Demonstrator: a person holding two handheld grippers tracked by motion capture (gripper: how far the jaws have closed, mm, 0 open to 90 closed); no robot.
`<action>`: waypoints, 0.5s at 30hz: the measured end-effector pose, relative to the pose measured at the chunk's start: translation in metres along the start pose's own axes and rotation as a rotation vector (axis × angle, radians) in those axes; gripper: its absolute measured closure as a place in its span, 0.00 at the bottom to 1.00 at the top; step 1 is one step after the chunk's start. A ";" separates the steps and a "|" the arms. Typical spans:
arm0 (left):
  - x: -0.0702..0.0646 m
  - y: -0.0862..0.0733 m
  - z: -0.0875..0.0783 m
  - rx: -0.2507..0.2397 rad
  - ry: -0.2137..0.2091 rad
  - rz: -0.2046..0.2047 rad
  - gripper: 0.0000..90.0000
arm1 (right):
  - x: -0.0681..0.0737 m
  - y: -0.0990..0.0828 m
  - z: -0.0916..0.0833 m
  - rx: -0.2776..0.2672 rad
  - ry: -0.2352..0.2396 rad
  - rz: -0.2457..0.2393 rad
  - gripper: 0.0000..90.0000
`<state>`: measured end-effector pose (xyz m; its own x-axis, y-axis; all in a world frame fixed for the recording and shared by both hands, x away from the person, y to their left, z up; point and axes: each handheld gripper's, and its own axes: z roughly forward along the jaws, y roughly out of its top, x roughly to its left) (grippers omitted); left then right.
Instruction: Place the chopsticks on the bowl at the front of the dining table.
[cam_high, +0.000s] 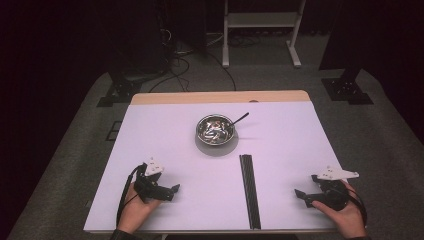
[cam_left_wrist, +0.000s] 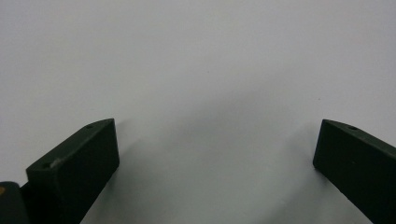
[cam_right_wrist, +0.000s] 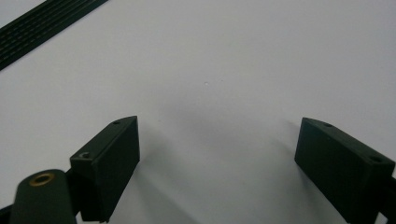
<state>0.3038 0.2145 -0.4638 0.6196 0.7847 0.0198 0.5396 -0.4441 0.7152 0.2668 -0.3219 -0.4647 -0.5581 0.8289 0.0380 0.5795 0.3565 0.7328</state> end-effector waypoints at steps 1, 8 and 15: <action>0.000 0.000 0.000 0.000 0.000 0.000 0.00 | 0.000 0.000 0.000 -0.002 0.003 0.005 0.14; 0.000 0.000 0.000 0.000 -0.001 -0.002 0.00 | -0.001 0.000 0.000 -0.002 0.005 0.009 0.14; 0.000 0.000 0.000 0.000 -0.001 0.000 0.00 | -0.001 0.001 -0.001 -0.005 0.005 0.014 0.14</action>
<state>0.3039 0.2146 -0.4639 0.6197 0.7846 0.0191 0.5397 -0.4437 0.7154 0.2680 -0.3229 -0.4635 -0.5526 0.8318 0.0519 0.5845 0.3424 0.7356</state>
